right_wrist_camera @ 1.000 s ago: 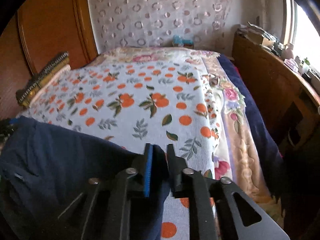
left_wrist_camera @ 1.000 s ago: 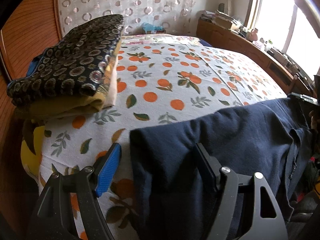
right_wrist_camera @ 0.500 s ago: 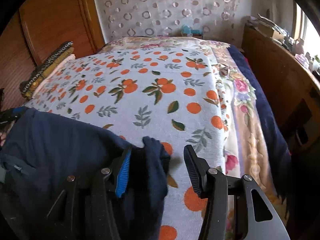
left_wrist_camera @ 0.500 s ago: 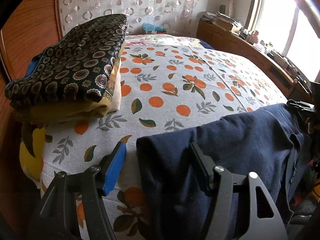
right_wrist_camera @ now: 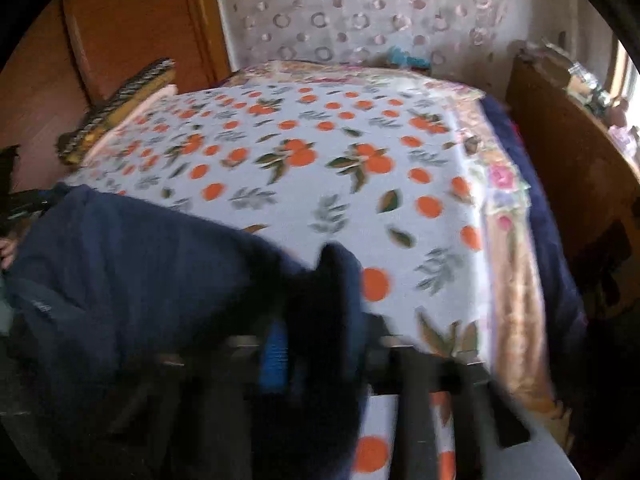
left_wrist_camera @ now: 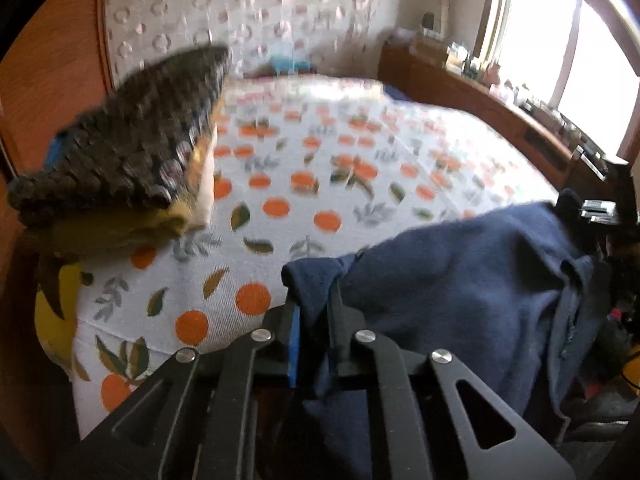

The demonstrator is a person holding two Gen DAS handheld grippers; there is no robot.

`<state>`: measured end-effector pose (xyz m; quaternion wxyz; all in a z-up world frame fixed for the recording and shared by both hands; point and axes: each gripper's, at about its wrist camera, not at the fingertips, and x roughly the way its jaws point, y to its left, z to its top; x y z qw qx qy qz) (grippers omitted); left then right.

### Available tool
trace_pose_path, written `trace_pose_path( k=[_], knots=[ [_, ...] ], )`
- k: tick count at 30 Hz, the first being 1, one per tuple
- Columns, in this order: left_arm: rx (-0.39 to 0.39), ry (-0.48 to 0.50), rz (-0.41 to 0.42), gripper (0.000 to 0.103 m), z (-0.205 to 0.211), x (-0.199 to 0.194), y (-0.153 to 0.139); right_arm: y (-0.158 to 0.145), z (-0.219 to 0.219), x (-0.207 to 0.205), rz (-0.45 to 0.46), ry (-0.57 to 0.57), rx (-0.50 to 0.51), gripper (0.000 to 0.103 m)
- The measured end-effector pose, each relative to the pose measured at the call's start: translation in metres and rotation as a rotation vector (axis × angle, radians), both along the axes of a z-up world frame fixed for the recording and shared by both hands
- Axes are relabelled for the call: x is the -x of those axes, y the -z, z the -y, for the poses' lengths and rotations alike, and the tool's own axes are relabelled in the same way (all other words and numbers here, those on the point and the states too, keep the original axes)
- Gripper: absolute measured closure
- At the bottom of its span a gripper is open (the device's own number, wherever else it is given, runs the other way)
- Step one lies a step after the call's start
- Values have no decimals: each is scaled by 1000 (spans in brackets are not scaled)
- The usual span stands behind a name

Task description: Fold small clothes

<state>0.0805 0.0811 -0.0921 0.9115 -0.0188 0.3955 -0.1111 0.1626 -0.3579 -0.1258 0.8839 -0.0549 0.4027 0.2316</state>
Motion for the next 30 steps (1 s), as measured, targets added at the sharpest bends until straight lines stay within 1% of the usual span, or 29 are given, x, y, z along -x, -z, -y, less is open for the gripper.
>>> trace_pose_path(
  k=[2,4,6,7,8,10,15,17,18,20,24,27,30],
  knots=[
    [47,0,56,93,-3,15,-20,-11,1,15,50,-19,-34,92],
    [84,-1,118,93,-6,34,-43,-33,4,36,104,-21,-87,92],
    [128,-1,206,93,-8,59,-71,-65,8,62,174,-16,-143,93],
    [142,-2,248,93,-8,72,-83,-78,10,71,202,-14,-168,93],
    [147,-5,277,93,-8,80,-92,-98,10,86,253,-22,-186,93],
    [158,-6,337,93,-8,97,-112,-125,9,108,334,-20,-186,93],
    [209,-9,472,93,-20,120,-170,-184,14,146,475,-35,-211,93],
    [202,-8,528,93,-21,126,-192,-207,18,160,534,-42,-222,93],
    [177,-9,561,93,-21,128,-204,-217,20,166,563,-38,-220,93],
    [170,-9,599,93,-22,129,-221,-237,23,176,603,-43,-223,93],
    [146,-11,696,93,-21,134,-259,-274,22,199,713,-44,-198,93],
    [141,-8,745,93,-20,138,-283,-295,21,214,769,-44,-186,93],
    [125,-5,772,93,-18,135,-295,-303,17,220,797,-35,-161,93]
  ],
)
